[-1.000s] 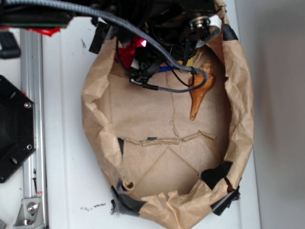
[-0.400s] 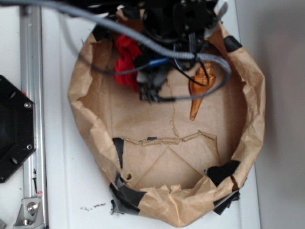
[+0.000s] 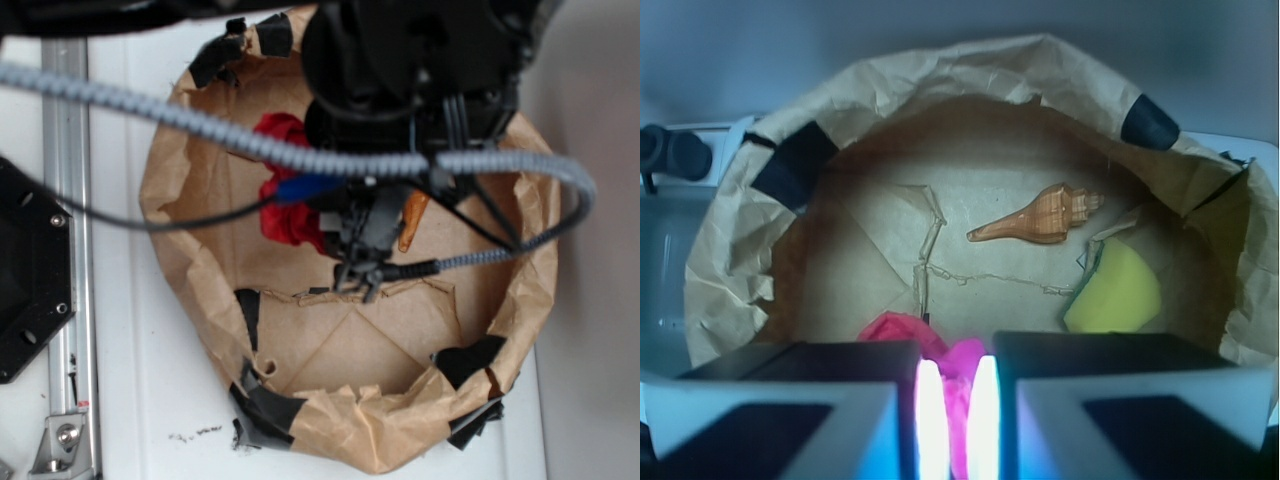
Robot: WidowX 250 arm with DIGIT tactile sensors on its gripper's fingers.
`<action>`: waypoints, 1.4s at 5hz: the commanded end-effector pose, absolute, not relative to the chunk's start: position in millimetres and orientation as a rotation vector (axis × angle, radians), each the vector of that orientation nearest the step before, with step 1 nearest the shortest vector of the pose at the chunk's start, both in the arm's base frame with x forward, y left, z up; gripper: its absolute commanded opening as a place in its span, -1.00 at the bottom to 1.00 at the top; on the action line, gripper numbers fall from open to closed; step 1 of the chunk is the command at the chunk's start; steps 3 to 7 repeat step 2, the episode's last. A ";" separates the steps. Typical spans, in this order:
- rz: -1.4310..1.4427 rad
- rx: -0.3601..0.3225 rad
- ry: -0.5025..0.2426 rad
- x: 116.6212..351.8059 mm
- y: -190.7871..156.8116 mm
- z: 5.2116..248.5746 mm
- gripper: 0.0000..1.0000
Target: Grab the red paper.
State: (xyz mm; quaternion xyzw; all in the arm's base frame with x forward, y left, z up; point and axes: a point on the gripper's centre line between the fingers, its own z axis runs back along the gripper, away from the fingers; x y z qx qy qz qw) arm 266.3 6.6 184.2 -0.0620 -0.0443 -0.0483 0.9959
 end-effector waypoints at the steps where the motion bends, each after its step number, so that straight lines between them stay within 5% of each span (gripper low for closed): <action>1: -0.137 -0.095 -0.208 264.3 -5.4 201.7 -1.00; 7: -0.127 -0.082 -0.198 258.3 -6.5 196.2 -1.00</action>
